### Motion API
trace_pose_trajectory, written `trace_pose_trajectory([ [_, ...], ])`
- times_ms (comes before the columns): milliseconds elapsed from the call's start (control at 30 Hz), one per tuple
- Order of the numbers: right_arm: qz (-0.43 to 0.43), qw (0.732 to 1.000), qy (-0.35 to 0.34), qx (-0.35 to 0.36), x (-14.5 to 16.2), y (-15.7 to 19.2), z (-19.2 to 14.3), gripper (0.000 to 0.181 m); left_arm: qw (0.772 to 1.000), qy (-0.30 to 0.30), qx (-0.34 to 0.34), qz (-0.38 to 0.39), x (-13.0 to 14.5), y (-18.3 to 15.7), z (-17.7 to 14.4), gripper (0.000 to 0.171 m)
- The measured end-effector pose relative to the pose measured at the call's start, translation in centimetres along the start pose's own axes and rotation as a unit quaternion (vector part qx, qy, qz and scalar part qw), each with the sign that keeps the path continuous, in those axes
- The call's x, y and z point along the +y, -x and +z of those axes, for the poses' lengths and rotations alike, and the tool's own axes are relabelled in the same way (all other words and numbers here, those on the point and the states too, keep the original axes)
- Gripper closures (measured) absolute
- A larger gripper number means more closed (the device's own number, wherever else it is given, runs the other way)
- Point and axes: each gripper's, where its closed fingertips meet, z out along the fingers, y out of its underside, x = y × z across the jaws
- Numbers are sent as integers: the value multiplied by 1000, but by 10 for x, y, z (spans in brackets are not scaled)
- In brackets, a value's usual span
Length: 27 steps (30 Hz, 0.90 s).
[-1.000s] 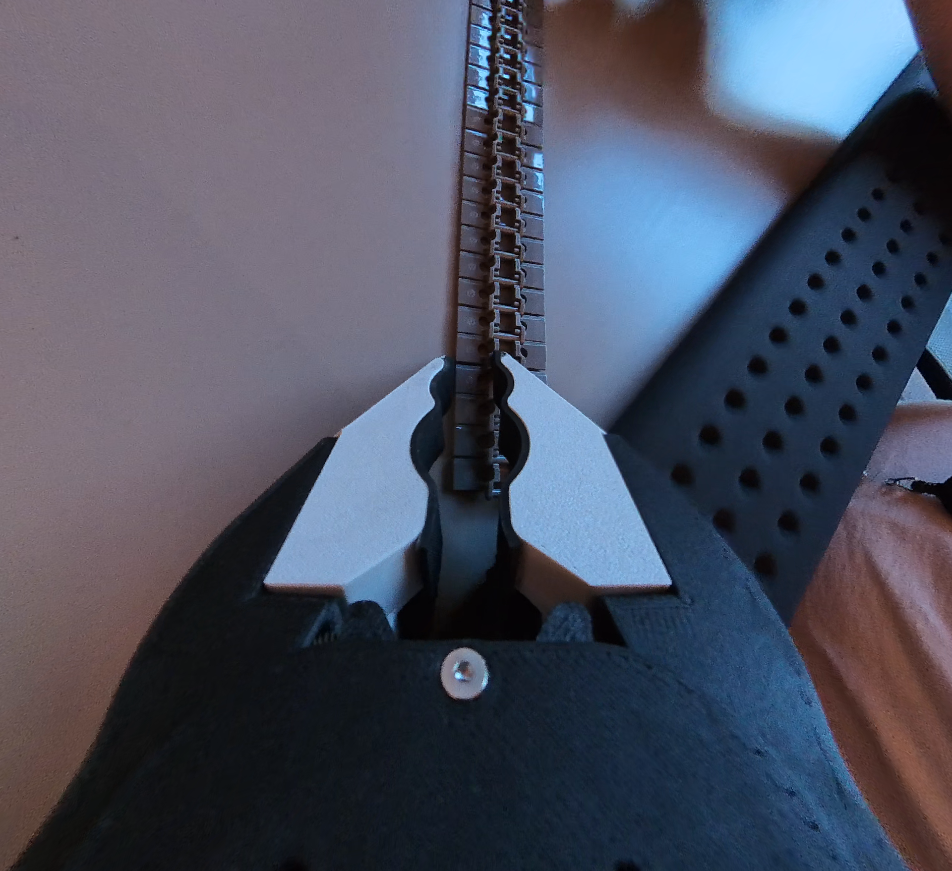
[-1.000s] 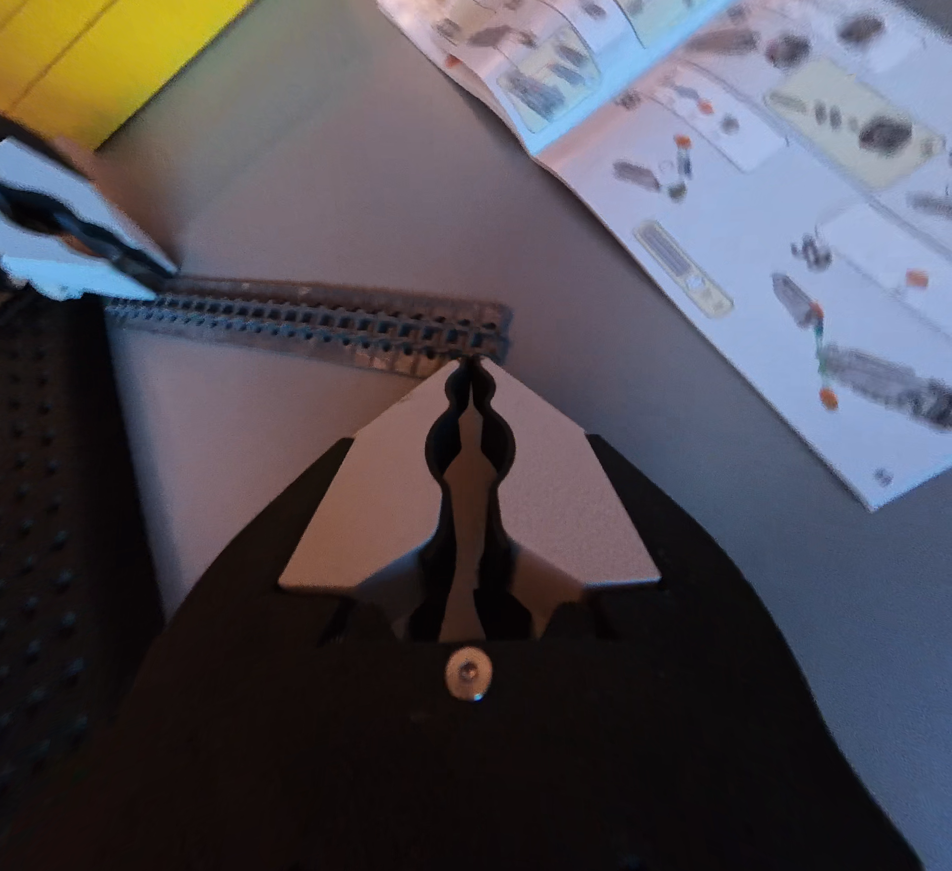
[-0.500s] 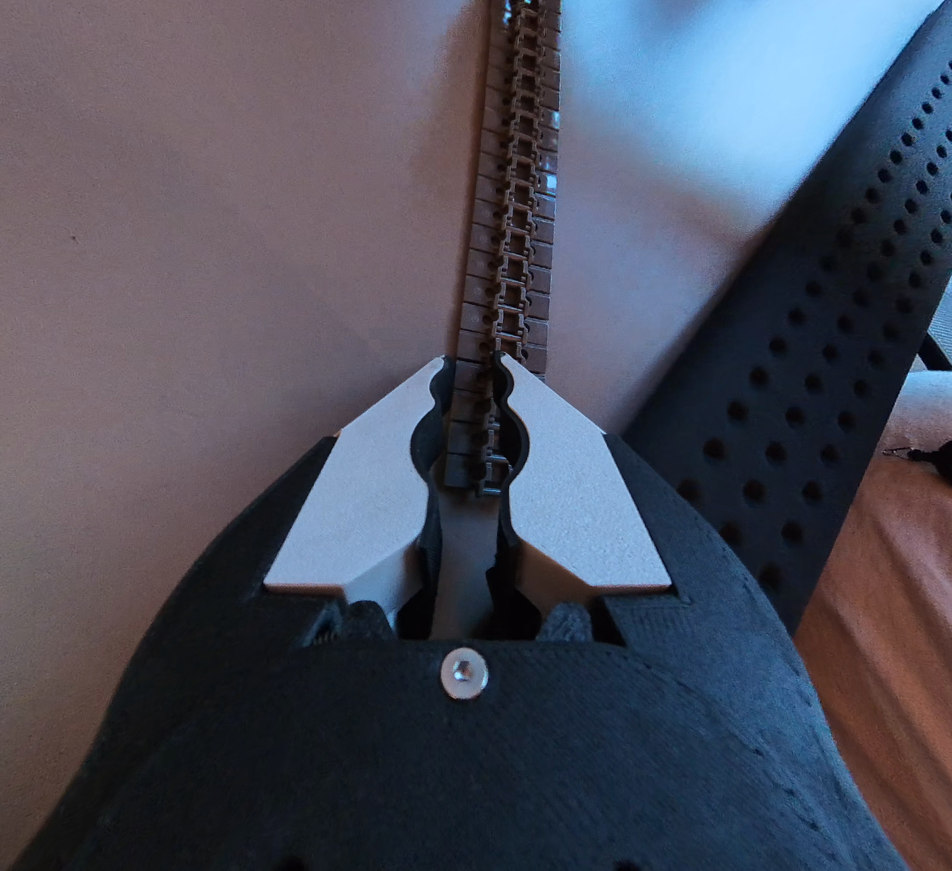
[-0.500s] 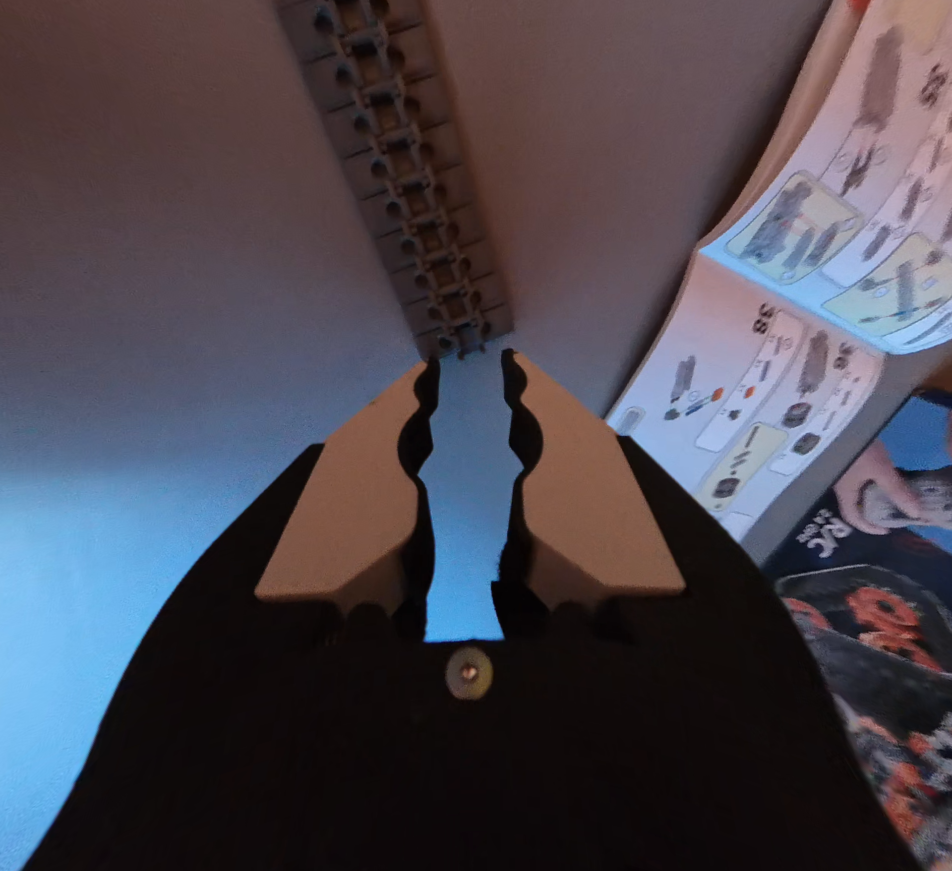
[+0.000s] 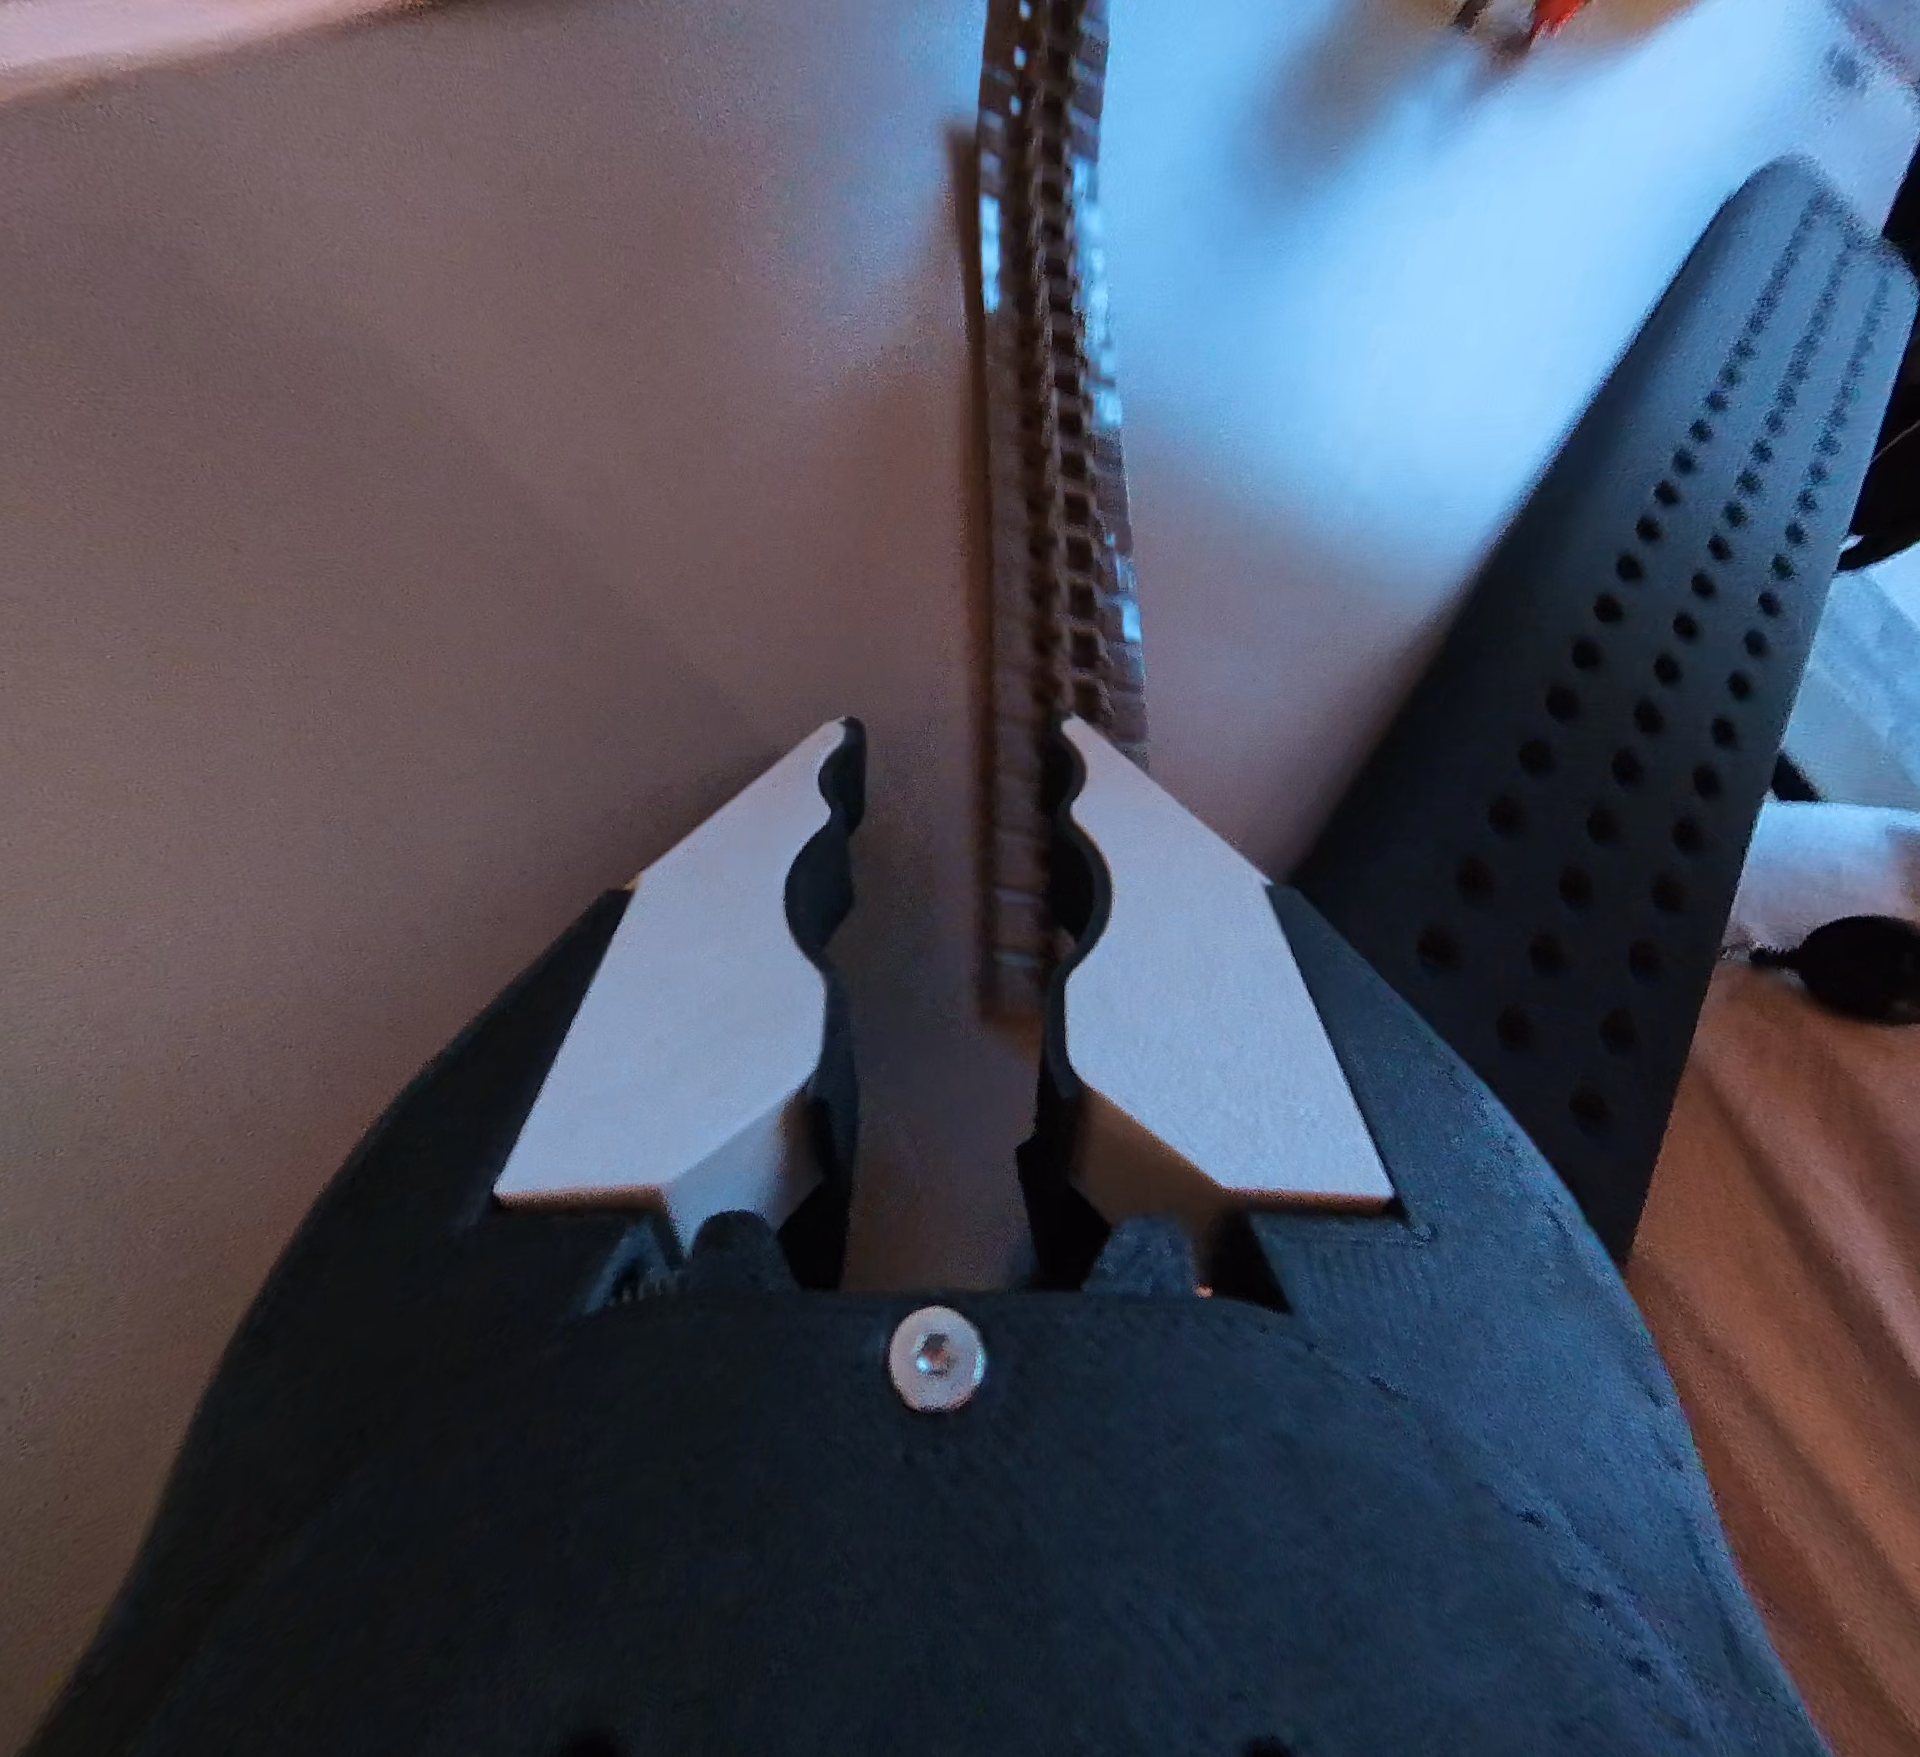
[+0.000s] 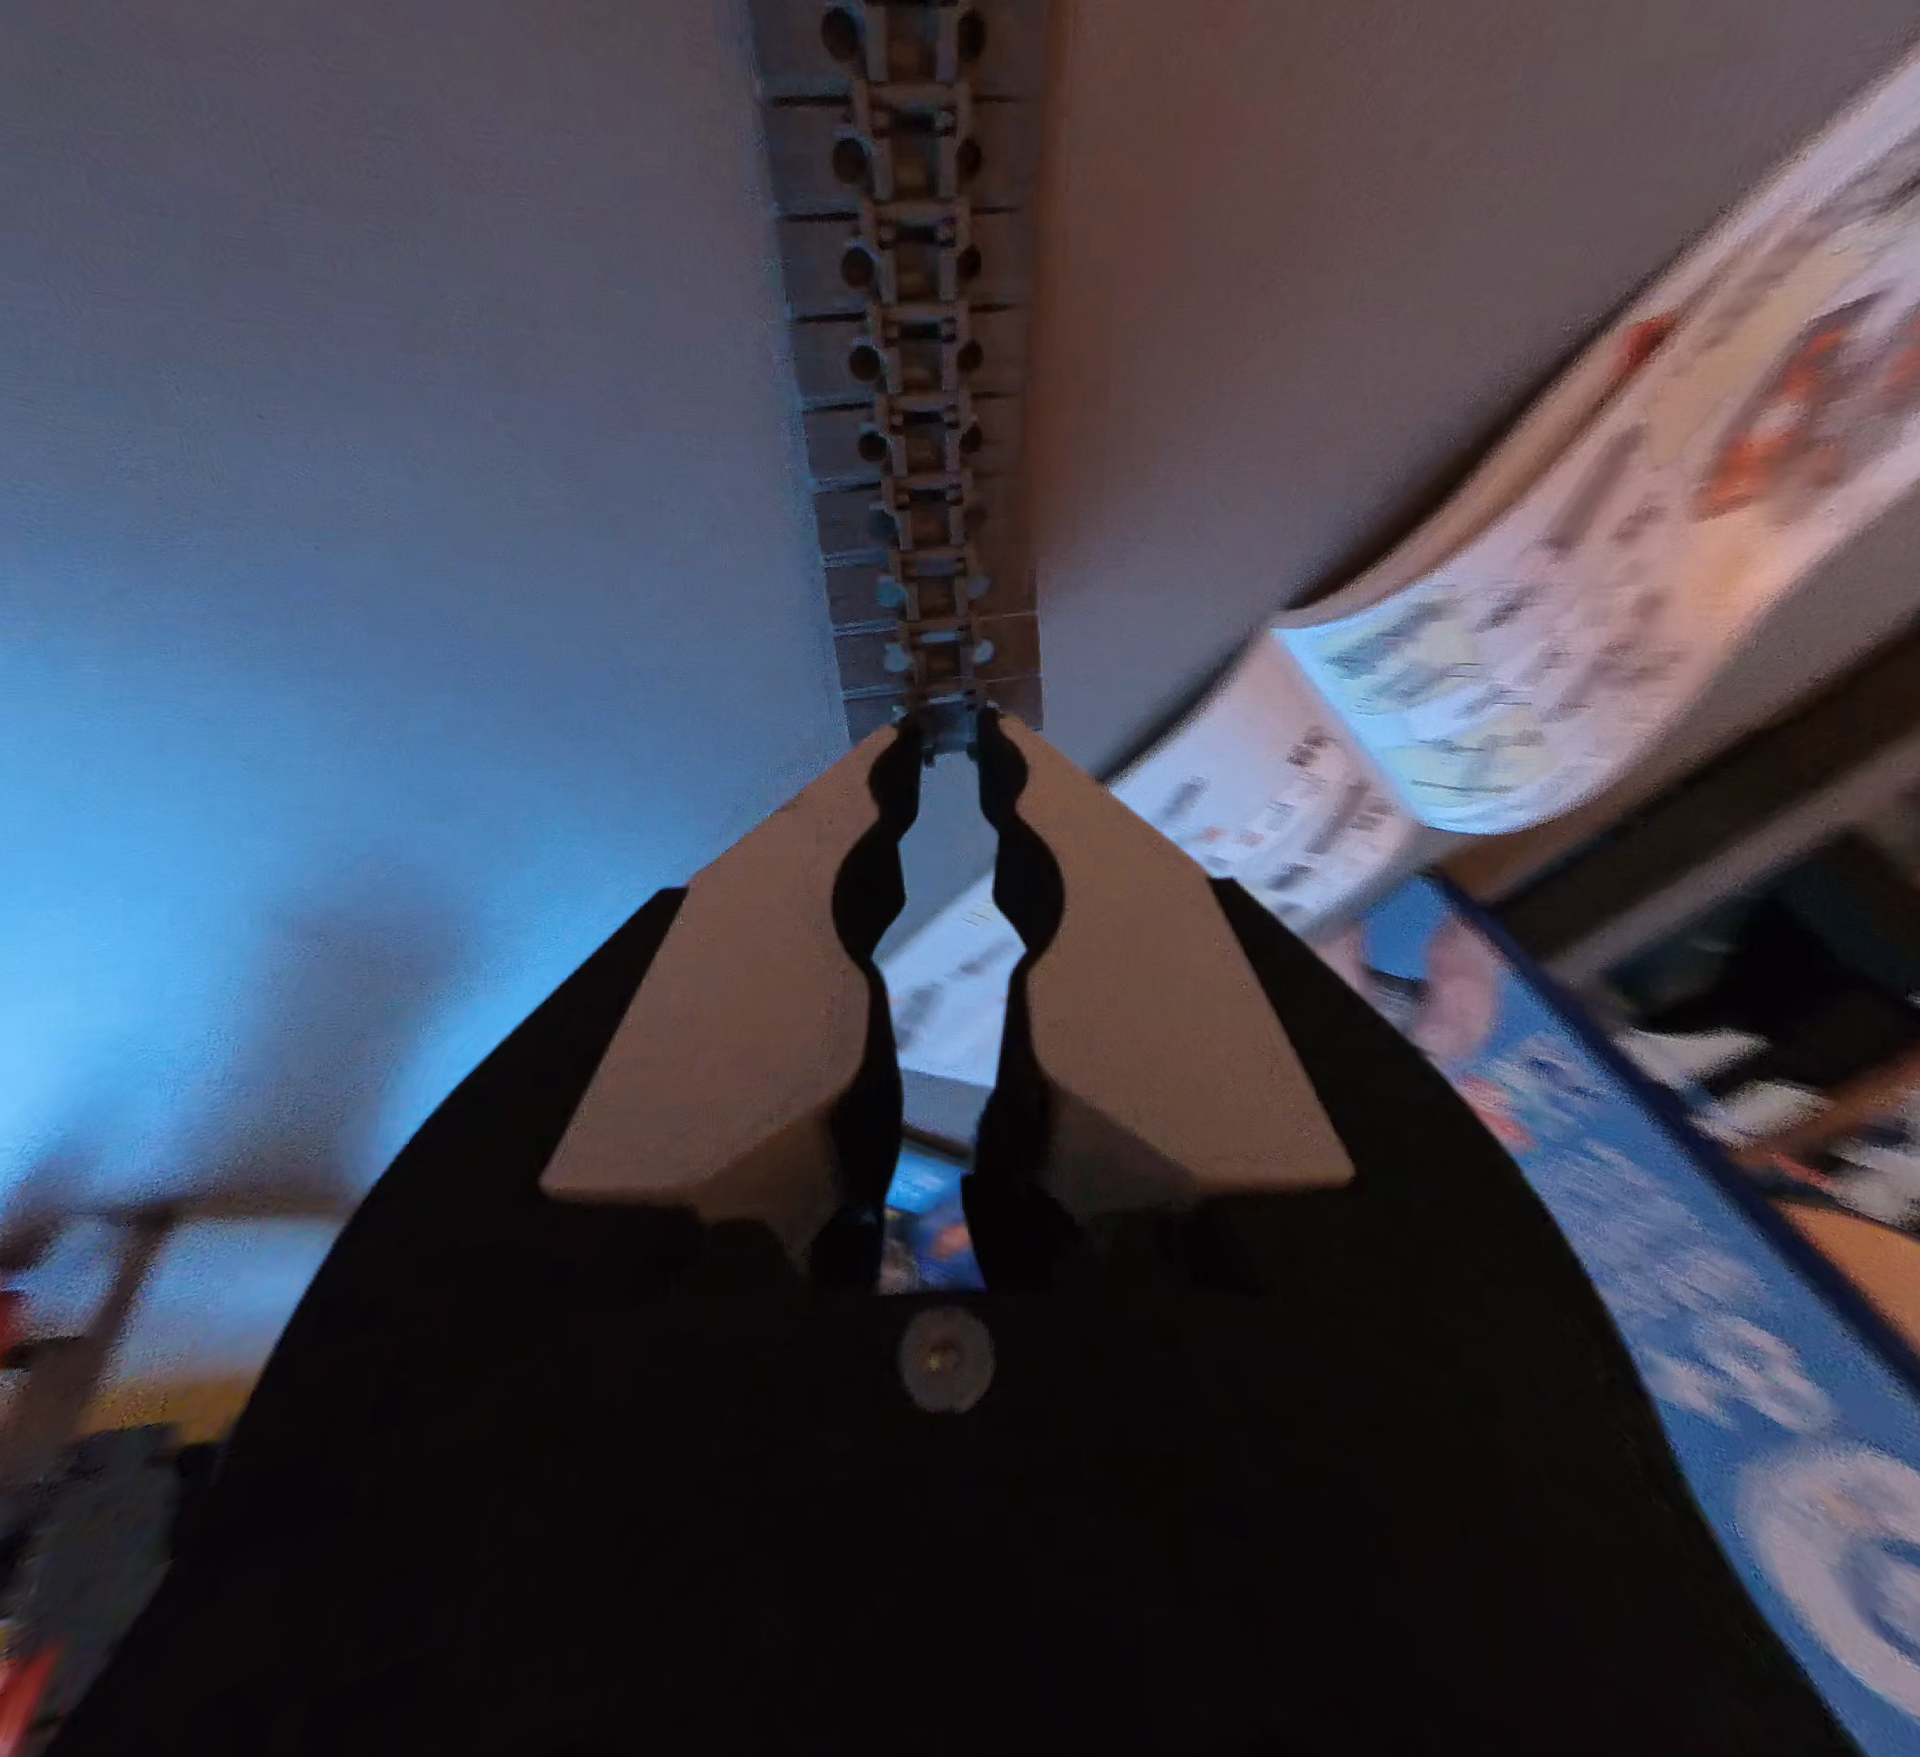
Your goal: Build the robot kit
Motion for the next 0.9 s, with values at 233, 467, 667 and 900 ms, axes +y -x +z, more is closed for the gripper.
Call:
trace_pose_trajectory([
  [233, -181, 935, 60, 298, -18, -53, -85, 171, 982, -117, 143, -39, -117, -8, 16, 123],
  [467, -228, 892, 75, 384, -13, -54, -122, 172, 973, -54, 204, 98, -182, -47, 74, 122],
  [667, -144, 852, 28, 503, -16, -54, -157, 164, 978, -49, 160, 124, -178, -52, 93, 166],
  [900, 479, 734, -315, 364, -53, 5, -121, 132, 974, -215, -70, -27, -190, 23, 55, 167],
])
